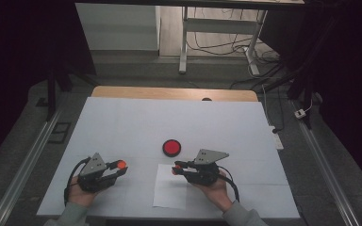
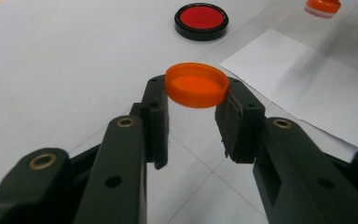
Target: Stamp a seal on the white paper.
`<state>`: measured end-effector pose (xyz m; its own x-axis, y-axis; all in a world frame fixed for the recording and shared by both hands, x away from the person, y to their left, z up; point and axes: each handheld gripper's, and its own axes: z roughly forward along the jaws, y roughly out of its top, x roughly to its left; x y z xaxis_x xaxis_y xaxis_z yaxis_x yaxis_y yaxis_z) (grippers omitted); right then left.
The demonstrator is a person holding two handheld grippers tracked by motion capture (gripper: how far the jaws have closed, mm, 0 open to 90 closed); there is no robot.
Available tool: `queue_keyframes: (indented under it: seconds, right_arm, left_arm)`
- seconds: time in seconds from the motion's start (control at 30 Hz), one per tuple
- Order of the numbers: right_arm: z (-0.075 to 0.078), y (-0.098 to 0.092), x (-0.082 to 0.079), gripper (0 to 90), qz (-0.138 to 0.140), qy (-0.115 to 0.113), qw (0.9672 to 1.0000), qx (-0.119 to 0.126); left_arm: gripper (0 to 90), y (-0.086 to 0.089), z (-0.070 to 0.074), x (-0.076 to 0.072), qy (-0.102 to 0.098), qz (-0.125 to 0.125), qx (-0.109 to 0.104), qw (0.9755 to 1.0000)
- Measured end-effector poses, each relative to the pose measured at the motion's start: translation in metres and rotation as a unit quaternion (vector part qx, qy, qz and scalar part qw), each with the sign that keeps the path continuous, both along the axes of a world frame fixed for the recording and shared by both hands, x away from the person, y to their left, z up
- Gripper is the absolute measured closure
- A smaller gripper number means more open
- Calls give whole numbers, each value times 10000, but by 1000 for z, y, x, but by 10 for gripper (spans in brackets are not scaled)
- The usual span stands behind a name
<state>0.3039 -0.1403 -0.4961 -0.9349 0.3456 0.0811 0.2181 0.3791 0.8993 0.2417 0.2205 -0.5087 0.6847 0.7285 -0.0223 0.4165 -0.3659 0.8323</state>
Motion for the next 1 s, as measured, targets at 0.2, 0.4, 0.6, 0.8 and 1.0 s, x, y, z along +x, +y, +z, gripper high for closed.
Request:
queue_keyframes:
  seconds: [0.2, 0.4, 0.6, 0.8, 1.0]
  right_arm:
    - [-4, 2, -2, 728, 80, 81, 9999, -71]
    - [-9, 6, -5, 728, 157, 131, 9996, -187]
    - [-14, 9, -6, 727, 212, 158, 9992, -305]
    - [-19, 13, -8, 727, 258, 178, 9985, -448]
    - [-22, 14, -8, 727, 251, 170, 9980, -559]
  left_arm:
    - [647, 0, 0, 0, 7, -6, -2, 10000]
    - [647, 0, 0, 0, 4, -1, -5, 10000]
    - [647, -1, 0, 0, 13, -15, -3, 10000]
    - [646, 0, 0, 0, 15, -16, -5, 10000]
    - [646, -1, -1, 0, 13, -11, 8, 10000]
